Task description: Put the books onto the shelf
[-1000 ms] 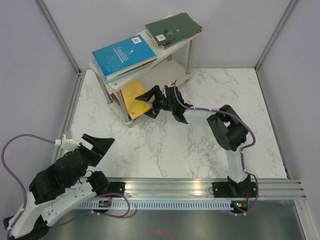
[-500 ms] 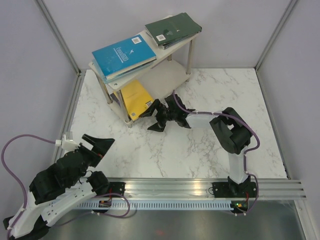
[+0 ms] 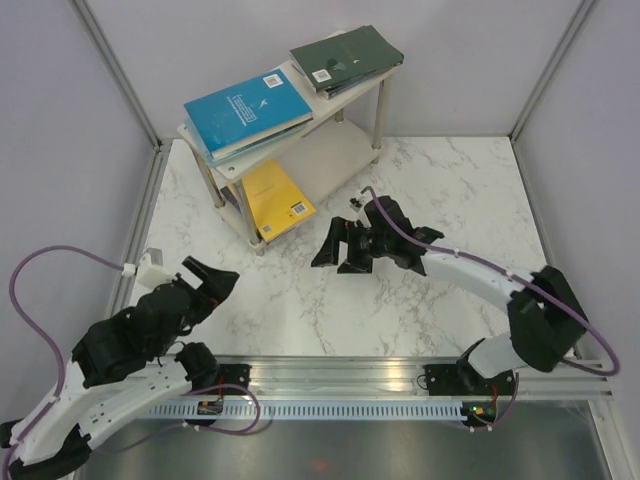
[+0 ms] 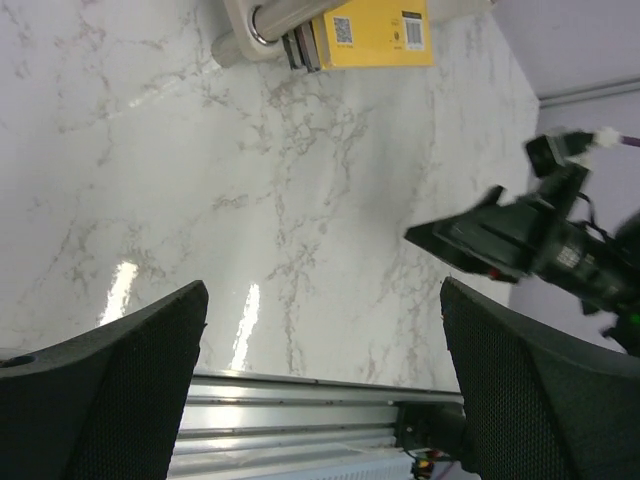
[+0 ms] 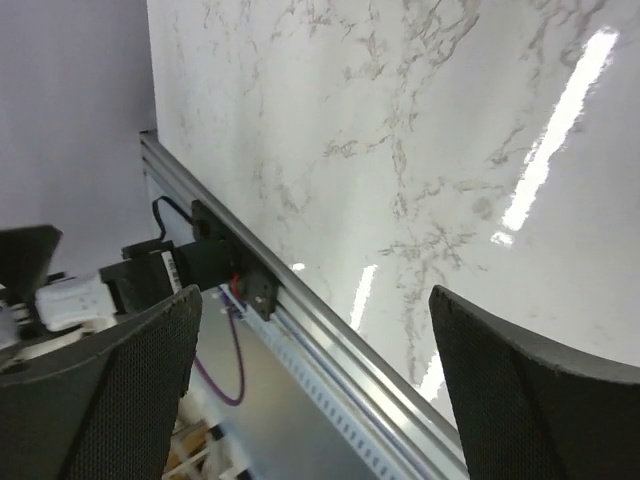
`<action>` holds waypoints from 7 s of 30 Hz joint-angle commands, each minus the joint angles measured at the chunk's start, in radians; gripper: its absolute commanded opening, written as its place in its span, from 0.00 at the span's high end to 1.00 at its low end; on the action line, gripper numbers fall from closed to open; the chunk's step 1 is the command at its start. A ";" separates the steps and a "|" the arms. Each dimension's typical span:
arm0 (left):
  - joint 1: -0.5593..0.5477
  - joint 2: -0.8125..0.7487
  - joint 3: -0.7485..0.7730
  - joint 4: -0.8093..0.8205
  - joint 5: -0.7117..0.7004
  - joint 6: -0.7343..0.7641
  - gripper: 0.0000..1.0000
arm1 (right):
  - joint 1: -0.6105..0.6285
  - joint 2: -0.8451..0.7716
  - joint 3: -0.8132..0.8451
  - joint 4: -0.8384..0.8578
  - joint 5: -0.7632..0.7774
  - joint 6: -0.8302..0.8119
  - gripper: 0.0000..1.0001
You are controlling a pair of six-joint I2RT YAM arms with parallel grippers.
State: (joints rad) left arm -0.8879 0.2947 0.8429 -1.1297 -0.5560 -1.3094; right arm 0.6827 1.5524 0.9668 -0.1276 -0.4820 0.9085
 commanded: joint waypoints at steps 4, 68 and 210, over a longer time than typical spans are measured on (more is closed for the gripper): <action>-0.006 0.325 0.090 0.020 -0.300 0.186 0.00 | 0.029 -0.328 -0.004 -0.277 0.278 -0.318 0.02; 0.845 1.133 -0.628 2.269 0.521 1.286 0.00 | 0.057 -0.911 -0.451 -0.048 0.953 -0.629 0.02; 0.845 1.135 -0.628 2.273 0.521 1.286 0.00 | -0.571 -0.006 -0.728 1.338 0.738 -0.873 0.02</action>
State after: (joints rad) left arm -0.0418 1.4269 0.2211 1.0725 -0.0185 -0.0799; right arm 0.1177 1.5448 0.2161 1.1889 0.2810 0.0227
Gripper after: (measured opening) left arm 0.996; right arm 0.982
